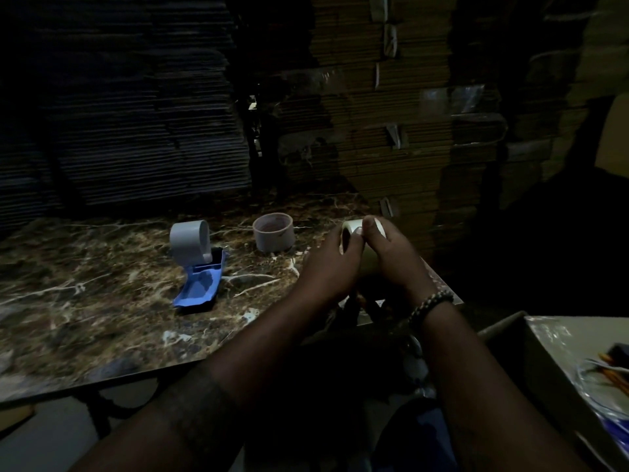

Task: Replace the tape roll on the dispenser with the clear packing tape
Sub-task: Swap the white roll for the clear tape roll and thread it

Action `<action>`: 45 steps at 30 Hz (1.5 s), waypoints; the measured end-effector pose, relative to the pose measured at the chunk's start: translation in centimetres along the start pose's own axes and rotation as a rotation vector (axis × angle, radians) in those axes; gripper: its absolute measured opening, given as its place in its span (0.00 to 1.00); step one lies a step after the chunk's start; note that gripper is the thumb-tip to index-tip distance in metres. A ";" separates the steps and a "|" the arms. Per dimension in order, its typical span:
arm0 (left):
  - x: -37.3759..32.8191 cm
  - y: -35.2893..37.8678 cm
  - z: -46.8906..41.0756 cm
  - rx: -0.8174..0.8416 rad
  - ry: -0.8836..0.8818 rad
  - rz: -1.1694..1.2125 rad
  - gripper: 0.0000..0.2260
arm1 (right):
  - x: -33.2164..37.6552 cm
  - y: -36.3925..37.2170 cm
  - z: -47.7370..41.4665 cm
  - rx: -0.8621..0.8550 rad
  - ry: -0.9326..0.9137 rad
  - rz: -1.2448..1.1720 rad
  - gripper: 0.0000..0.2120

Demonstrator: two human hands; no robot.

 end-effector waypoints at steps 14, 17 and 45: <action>-0.4 -4.8 0.5 -0.118 0.238 0.248 0.28 | 5.0 3.7 0.4 0.107 -0.087 -0.188 0.41; -0.4 -7.9 0.5 -0.169 0.280 0.260 0.29 | 7.0 5.3 -0.1 0.149 -0.094 -0.336 0.31; 7.5 -24.4 -1.2 -0.345 0.407 0.247 0.20 | 8.8 16.4 -3.8 0.492 -0.042 -0.489 0.26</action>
Point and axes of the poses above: each hand's wrist, its own z-axis away from the middle knuckle, its own y-axis out of the palm, x = y × z, the point moved 2 cm from there along -z, towards the middle knuckle, and after that the axes turned 9 degrees about z, right-handed, at the moved point
